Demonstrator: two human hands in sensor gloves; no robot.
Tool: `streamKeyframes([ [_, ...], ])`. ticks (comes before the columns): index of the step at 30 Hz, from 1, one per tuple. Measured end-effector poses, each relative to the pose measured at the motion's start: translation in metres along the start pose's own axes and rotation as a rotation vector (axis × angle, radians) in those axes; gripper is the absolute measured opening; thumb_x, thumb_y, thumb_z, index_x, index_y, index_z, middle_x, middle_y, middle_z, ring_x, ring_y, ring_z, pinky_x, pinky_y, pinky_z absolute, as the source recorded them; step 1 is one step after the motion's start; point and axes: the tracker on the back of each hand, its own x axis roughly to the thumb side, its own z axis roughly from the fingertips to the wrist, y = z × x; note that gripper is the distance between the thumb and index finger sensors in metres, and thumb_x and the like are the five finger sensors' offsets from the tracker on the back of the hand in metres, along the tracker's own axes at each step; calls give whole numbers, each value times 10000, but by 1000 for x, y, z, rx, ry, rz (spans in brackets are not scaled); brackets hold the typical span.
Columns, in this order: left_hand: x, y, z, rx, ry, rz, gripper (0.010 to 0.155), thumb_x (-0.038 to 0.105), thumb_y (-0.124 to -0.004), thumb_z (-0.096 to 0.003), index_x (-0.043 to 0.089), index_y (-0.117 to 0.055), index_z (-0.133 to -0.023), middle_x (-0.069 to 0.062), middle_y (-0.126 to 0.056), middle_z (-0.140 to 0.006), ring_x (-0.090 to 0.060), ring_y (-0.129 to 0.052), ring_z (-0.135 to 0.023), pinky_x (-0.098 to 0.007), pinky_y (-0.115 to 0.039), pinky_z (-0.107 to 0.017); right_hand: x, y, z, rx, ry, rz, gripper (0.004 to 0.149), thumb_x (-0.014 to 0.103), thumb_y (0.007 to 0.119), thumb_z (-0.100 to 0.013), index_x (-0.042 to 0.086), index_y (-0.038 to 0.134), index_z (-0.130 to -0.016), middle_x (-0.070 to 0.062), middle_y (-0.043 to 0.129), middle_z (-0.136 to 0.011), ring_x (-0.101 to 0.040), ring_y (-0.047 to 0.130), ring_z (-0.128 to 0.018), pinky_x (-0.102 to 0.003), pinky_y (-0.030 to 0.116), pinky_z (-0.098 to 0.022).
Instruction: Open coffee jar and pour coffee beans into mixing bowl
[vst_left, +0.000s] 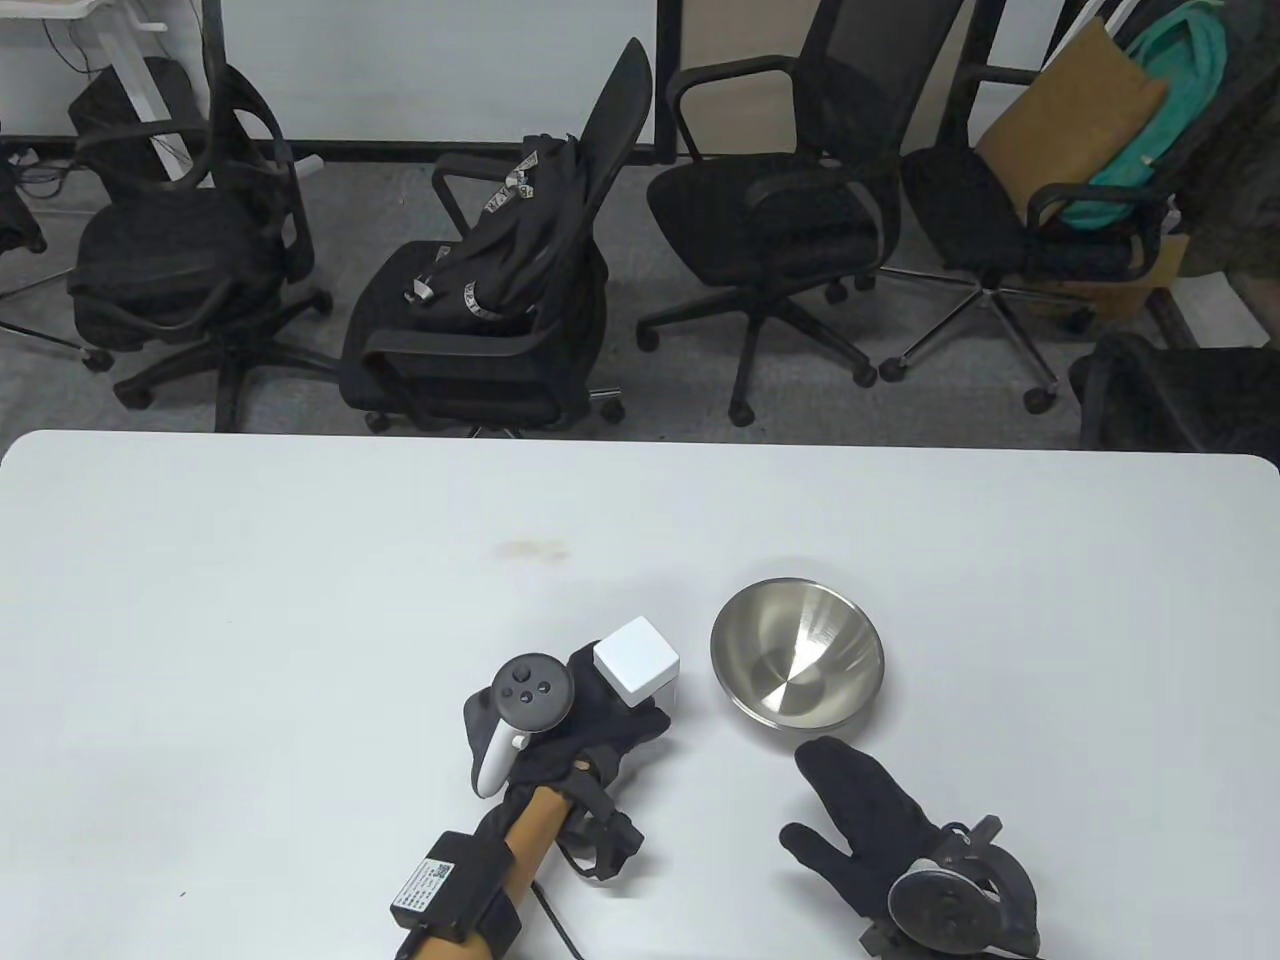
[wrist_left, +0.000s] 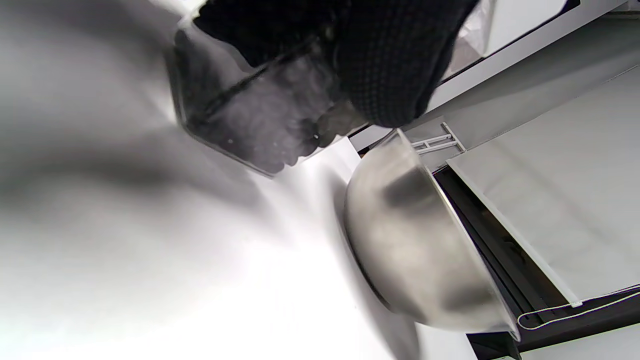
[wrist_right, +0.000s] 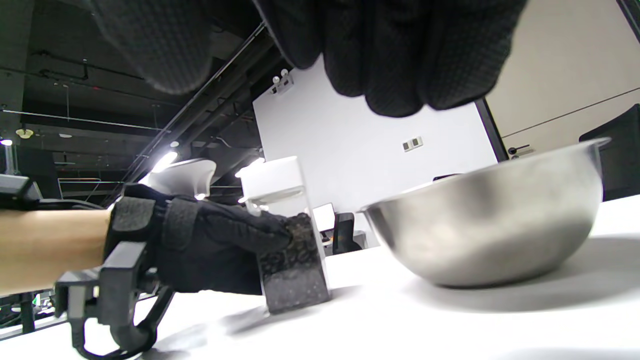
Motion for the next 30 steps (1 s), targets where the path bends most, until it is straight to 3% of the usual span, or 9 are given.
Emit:
streamKeyframes([
  [7,5,6,12,47,-103,-5,922,391,-935,-513,81,-318,-1125,-197,-347,-1218,-458,-498,-1124,-613,-450,-783,0,-1,0,-2,4,-2,705,478,727,-577,62,511,-1104,-278,627,-1041,-457,750,-881,-578,720,-649],
  [15,36,16,45,130,-382,-51,926,471,-941,-495,-9,-417,-1089,-295,-484,-1154,-564,-620,-1049,-683,-550,-743,-2,-7,0,-42,2,-7,701,478,725,-578,62,515,-1100,-274,631,-1038,-447,756,-879,-572,725,-647],
  [18,48,16,58,138,-466,-81,931,487,-949,-487,-17,-428,-1072,-302,-535,-1124,-549,-697,-1017,-664,-617,-733,-3,-8,0,-51,8,-15,701,479,725,-578,62,515,-1100,-271,633,-1038,-446,758,-878,-570,727,-646],
  [23,57,12,74,129,-525,-116,944,503,-945,-489,-19,-417,-1071,-290,-591,-1093,-484,-791,-970,-626,-709,-710,-5,-10,0,-57,18,-24,700,479,724,-579,61,515,-1100,-272,634,-1037,-447,759,-878,-570,729,-645],
  [30,55,-4,79,54,-527,-151,946,464,-952,-501,-8,-395,-1103,-287,-555,-1104,-486,-724,-974,-673,-676,-701,-4,-10,-4,-37,41,-28,727,488,719,-581,45,492,-1112,-295,624,-1041,-464,752,-879,-581,724,-644],
])
